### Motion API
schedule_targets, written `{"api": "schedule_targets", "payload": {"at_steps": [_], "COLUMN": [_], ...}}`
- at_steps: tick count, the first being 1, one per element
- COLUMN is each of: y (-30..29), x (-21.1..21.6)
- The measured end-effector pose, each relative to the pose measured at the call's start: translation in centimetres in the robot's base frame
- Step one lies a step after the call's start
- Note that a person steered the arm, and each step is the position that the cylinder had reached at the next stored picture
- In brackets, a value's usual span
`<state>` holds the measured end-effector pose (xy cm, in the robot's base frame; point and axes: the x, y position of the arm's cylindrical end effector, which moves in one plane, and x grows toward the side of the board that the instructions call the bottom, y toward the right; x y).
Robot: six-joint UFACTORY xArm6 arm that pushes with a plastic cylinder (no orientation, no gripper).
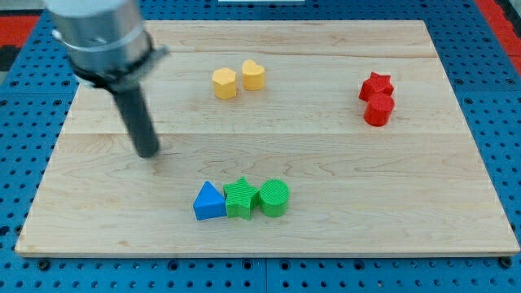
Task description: Slide the blue cube parallel to the left of the hexagon
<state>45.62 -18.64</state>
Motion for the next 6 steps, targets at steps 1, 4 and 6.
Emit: {"api": "schedule_targets", "payload": {"at_steps": [1, 4, 6], "y": [-6.1, -4.2, -0.8], "x": [-1.6, -14.8, -16.3]}}
